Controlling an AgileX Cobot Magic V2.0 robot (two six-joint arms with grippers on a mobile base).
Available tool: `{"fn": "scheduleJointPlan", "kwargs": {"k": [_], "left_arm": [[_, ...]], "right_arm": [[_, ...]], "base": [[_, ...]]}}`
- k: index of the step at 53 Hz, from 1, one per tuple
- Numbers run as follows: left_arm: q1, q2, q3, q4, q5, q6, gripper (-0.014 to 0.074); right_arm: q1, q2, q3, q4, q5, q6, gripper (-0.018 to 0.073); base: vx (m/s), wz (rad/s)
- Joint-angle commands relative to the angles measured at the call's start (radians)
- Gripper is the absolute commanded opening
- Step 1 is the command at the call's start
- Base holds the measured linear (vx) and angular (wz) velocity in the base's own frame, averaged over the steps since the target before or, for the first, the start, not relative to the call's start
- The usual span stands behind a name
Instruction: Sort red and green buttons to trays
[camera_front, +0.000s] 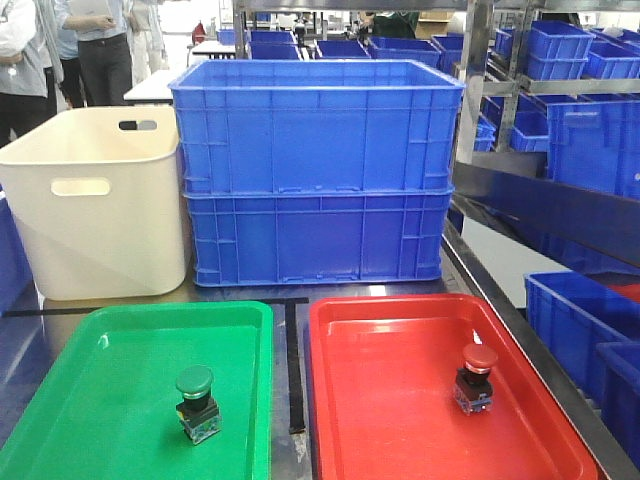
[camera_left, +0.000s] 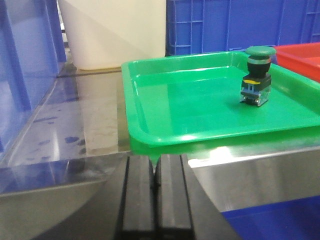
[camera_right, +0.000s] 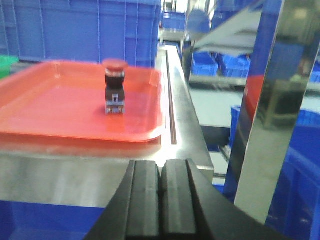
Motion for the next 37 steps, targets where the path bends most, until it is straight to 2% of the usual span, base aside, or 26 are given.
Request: {"fn": "scheduleJointPlan", "kwargs": {"k": [1, 37], "left_arm": [[0.001, -0.014, 0.002, -0.01, -0.081, -0.008, -0.0006], [0.001, -0.014, 0.002, -0.01, -0.079, -0.008, -0.0006]], "right_arm": [[0.002, -0.003, 0.006, -0.014, -0.066, 0.0, -0.001], [0.002, -0.017, 0.006, -0.011, -0.064, 0.002, -0.001]], "base": [[0.0, 0.0], [0.0, 0.0]]}}
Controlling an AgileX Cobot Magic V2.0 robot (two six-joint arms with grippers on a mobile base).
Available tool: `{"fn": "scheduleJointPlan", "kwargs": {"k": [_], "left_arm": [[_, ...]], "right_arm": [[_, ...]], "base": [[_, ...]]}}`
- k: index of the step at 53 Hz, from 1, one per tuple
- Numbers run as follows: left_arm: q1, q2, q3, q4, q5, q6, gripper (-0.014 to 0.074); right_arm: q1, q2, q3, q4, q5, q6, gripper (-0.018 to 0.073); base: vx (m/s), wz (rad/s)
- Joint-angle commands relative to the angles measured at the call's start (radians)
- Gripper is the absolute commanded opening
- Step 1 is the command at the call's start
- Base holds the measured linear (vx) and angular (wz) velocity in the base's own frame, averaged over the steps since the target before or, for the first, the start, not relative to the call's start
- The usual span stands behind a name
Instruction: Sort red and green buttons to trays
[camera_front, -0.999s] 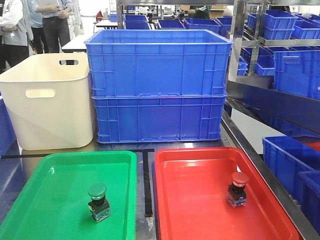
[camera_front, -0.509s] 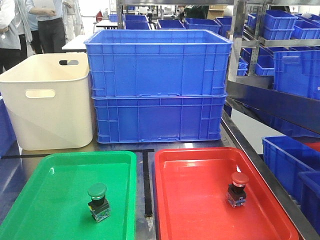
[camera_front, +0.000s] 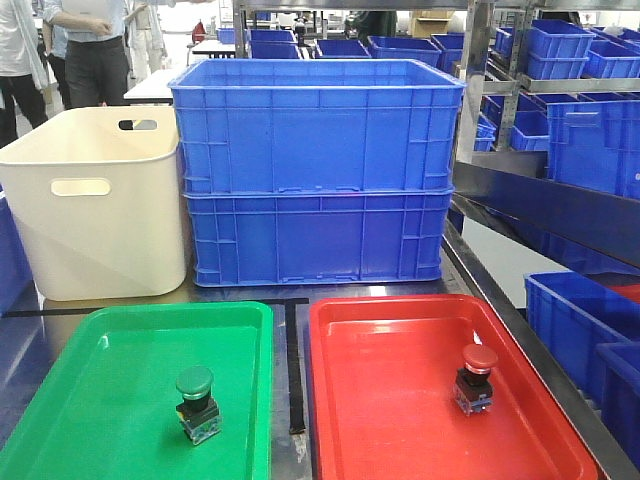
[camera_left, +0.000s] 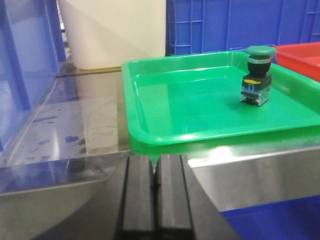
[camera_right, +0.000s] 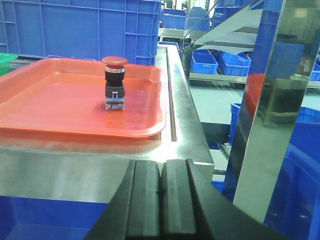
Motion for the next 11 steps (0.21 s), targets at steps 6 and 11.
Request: {"fn": "scheduleJointPlan", "kwargs": {"k": [6, 11], "left_arm": [[0.001, -0.014, 0.002, -0.01, -0.081, -0.008, -0.0006], [0.001, -0.014, 0.002, -0.01, -0.081, -0.008, -0.0006]], "right_arm": [[0.002, -0.014, 0.006, -0.01, -0.08, 0.001, -0.001], [0.002, -0.014, 0.006, -0.01, -0.08, 0.001, -0.001]], "base": [[0.0, 0.0], [0.0, 0.0]]}}
